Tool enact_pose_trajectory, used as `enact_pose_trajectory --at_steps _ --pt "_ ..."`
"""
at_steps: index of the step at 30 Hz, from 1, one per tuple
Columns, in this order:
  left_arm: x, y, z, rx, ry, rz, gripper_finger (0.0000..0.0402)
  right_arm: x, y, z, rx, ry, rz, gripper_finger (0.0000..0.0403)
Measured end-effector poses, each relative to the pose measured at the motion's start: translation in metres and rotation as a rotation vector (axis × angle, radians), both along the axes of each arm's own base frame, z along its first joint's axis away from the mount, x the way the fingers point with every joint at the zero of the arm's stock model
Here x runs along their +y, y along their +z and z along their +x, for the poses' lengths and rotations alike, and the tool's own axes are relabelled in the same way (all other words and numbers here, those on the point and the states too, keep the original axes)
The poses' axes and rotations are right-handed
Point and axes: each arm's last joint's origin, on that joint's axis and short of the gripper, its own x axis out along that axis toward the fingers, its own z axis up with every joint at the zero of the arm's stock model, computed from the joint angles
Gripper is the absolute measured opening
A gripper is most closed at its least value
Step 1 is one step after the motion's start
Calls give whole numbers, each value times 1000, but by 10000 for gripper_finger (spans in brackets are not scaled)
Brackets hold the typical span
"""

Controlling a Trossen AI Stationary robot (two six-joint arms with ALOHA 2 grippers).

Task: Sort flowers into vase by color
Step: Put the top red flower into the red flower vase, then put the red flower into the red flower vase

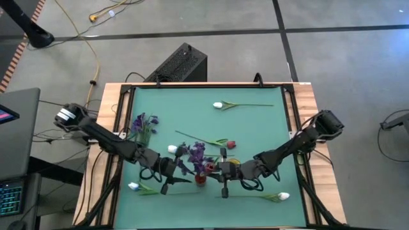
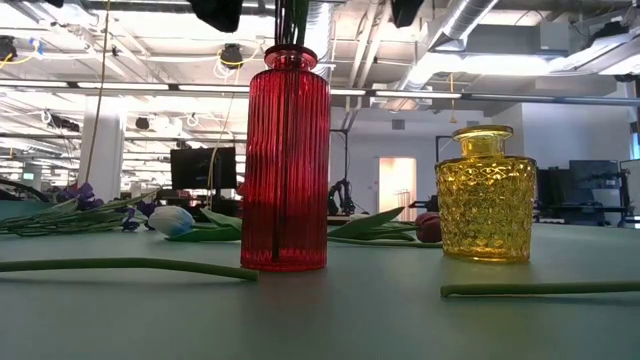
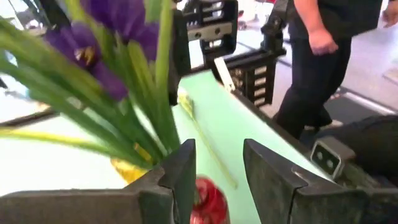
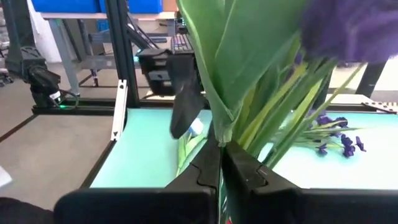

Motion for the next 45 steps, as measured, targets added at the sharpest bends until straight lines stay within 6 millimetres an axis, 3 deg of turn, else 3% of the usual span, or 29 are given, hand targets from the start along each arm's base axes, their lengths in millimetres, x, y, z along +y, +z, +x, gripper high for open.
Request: enact_pose_trajectory --at_steps 15,20,30,35,45 --pt "11 5 -20 128 51 76 124 0 -7 -1 65 -7 44 50" --pt "11 3 -21 151 53 88 124 0 -7 -1 67 -7 44 92" --pt "15 -4 -25 223 106 156 124 1 -4 2 93 64 83 219" --pt "22 -7 -32 289 174 212 124 1 9 4 268 63 106 252" --pt "47 -9 -38 389 236 297 124 -7 36 -10 688 -24 142 255"
